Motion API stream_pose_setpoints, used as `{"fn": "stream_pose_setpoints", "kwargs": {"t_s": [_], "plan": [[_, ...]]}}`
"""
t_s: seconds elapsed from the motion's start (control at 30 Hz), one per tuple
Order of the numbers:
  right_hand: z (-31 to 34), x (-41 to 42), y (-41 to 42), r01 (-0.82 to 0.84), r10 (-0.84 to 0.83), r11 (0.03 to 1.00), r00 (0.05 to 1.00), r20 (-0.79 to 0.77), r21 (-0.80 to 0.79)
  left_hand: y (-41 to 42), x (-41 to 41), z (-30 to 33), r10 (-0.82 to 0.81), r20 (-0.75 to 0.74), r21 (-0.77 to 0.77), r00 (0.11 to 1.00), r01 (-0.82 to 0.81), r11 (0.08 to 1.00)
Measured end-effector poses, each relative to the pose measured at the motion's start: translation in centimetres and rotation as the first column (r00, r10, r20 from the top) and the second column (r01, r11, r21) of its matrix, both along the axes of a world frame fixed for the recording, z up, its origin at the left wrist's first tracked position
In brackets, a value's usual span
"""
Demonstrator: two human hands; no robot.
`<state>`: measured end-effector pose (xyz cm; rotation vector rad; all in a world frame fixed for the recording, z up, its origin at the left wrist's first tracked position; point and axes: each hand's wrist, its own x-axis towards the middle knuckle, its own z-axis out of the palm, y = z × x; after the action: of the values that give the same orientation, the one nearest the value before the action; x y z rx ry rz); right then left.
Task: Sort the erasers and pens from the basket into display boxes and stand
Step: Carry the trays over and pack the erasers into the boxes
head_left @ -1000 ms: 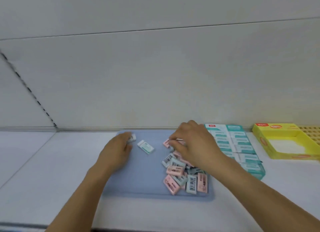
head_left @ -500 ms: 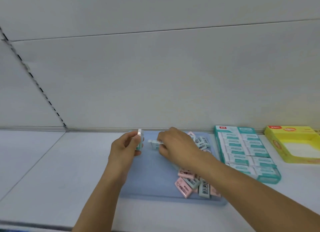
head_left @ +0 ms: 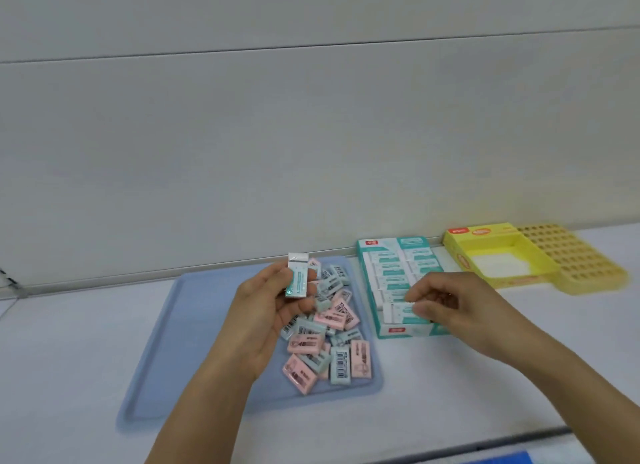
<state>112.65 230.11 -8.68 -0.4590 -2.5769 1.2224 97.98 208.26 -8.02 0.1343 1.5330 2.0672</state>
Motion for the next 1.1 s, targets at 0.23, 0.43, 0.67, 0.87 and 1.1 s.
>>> {"fn": "stream_pose_setpoints", "kwargs": {"t_s": [0.23,0.43,0.67,0.87,1.1], "plan": [[-2.1,-0.6,0.2,-0.022,0.038,0.971,0.997,-0.063,0.237,0.9,1.7,0.3,-0.072,-0.072,-0.033,0.995,0.07,0.997],[-3.2,0.3,-0.5,-0.074,0.117,0.891,0.991,-0.069,0.448,1.8,3.0,0.5,-0.13,-0.119,-0.107,0.984,0.118,0.987],[-0.7,-0.2,-2.3,0.024,-0.004,0.996,0.973,-0.232,0.084,4.0,4.9,1.0,-0.211,-0.186,-0.087,0.96,0.197,0.976],[0.9,-0.1,-0.6,0.138,-0.252,0.945,0.884,-0.393,-0.296,7.3,6.3,-0.1,-0.372,-0.592,-0.423,0.715,0.117,0.899],[-0.9,3.1,3.9,0.034,-0.019,0.988,0.995,-0.102,0.148,7.2,5.3,-4.1,-0.811,-0.581,-0.796,-0.063,-0.163,0.583]]}}
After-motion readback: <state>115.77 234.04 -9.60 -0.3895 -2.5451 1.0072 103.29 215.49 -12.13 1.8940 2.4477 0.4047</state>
